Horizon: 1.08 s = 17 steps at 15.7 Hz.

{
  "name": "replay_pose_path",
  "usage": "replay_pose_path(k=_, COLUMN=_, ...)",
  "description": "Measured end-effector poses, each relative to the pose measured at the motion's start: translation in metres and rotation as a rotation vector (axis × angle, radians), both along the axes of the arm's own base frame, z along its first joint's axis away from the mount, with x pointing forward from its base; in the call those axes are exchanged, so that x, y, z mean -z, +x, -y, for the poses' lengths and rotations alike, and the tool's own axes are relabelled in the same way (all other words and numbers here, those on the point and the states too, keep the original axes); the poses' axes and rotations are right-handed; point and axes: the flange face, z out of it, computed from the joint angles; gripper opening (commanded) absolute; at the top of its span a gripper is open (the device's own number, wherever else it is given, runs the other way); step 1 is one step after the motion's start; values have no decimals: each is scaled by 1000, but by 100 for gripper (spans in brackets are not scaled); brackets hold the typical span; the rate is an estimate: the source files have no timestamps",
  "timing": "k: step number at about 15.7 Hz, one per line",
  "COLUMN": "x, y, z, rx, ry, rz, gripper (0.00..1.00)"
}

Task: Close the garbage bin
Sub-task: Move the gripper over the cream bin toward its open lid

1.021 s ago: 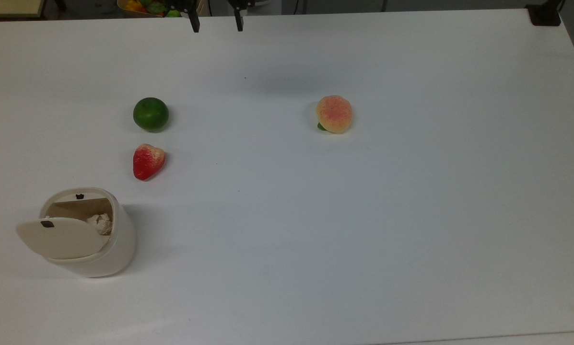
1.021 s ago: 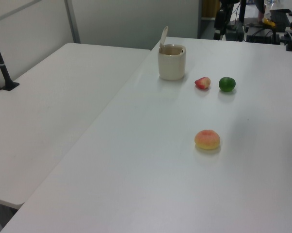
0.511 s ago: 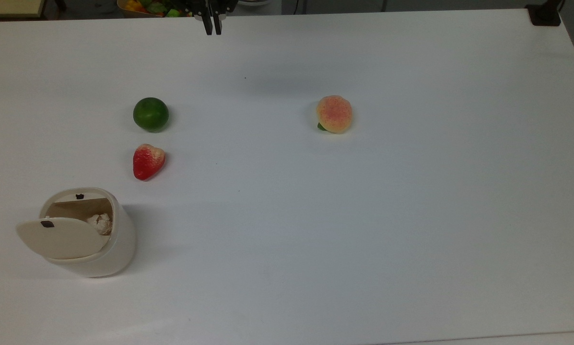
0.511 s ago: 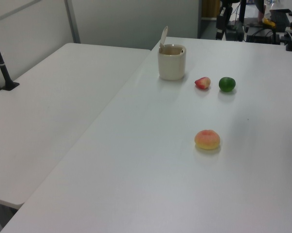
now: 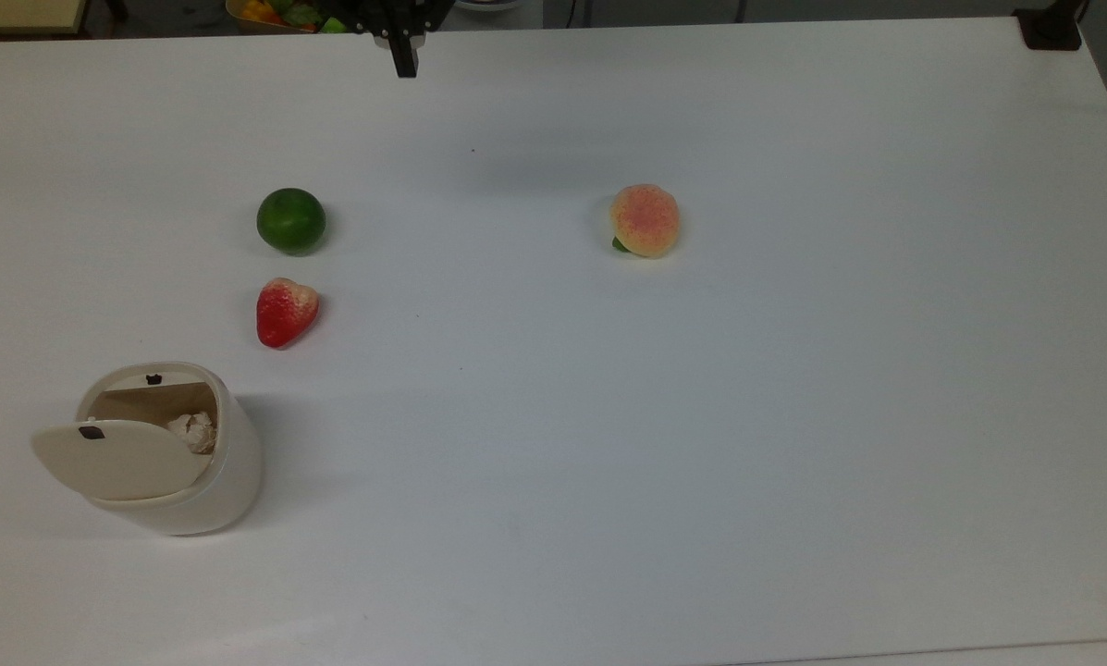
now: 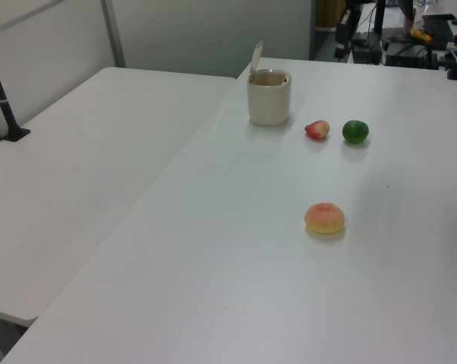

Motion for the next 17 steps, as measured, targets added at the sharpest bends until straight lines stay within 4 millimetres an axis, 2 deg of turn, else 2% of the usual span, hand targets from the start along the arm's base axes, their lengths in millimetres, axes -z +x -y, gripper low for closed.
replay_pose_path(k=4, x=2, y=19, z=5, rx=20, ry=-4, rz=107, gripper=2)
replay_pose_path(k=10, x=-2, y=52, z=57, rx=125, ry=-30, rz=351, gripper=2)
replay_pose_path(k=17, x=26, y=105, z=100, rx=236, ry=-53, rz=559, gripper=2)
